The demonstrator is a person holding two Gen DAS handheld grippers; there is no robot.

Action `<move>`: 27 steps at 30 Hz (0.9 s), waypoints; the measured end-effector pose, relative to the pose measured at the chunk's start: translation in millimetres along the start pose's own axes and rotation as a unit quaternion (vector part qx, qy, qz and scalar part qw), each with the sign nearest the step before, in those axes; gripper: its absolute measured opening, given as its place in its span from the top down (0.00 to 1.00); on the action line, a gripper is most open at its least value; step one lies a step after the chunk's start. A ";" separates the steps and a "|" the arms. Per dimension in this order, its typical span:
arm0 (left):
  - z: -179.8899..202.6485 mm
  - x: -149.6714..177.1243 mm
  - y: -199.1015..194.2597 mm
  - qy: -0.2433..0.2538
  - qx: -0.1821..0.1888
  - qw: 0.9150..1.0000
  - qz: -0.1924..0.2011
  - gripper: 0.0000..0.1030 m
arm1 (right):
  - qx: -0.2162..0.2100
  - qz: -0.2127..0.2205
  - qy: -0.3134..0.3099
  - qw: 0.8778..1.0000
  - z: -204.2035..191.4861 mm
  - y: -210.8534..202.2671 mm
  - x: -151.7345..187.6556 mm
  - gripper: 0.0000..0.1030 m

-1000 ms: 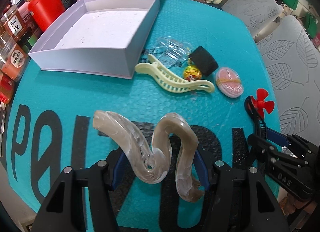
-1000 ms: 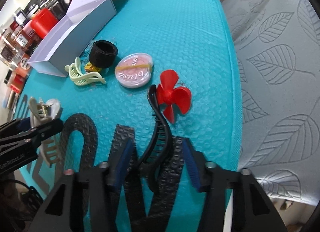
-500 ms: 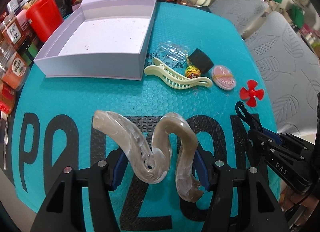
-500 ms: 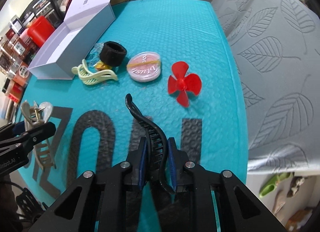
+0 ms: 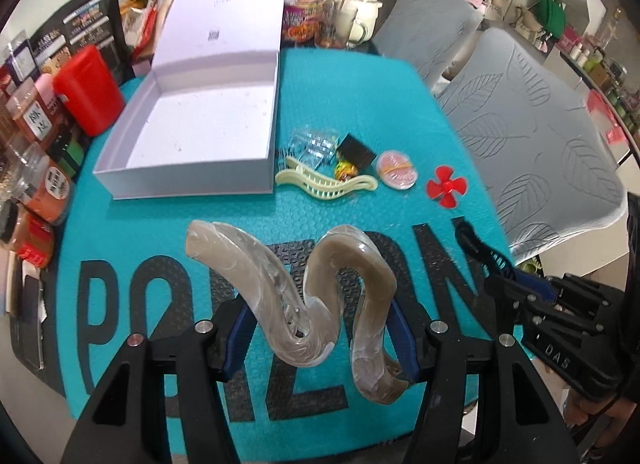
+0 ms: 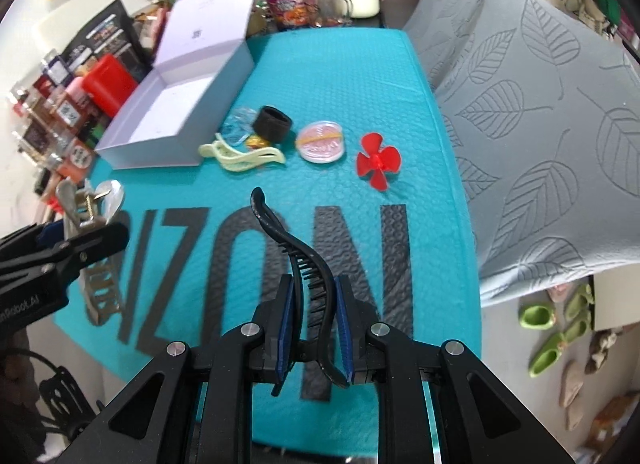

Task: Organize rigid objects
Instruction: 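Carry beige wavy clip with left tool while right tool carries black clip into box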

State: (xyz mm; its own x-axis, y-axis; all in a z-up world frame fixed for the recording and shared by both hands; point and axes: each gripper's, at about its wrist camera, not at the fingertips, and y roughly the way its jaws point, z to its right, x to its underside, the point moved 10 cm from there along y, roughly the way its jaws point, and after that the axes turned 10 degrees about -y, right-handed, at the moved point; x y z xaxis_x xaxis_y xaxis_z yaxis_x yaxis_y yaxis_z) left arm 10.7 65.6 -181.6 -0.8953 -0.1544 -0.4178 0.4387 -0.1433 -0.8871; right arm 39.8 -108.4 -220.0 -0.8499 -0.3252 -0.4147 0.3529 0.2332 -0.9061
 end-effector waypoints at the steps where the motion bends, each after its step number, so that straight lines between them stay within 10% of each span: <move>1: 1.9 -0.7 -6.8 -0.003 0.000 1.000 0.004 0.43 | -0.004 0.002 -0.003 1.000 -1.5 -5.0 -0.1 0.81; 27: -17.9 -44.7 -76.0 -0.089 -0.027 0.991 0.098 0.43 | -0.098 0.064 -0.124 0.985 -55.7 -58.0 -60.7 0.81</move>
State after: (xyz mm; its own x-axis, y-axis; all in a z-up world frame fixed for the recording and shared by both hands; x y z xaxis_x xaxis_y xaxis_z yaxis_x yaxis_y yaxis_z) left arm 16.0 100.9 -99.0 -0.7639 -0.3441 -0.5460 0.5937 -0.0428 -0.8036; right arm 49.2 -51.1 -137.6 -0.6735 -0.4897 -0.5537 0.3472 0.4517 -0.8218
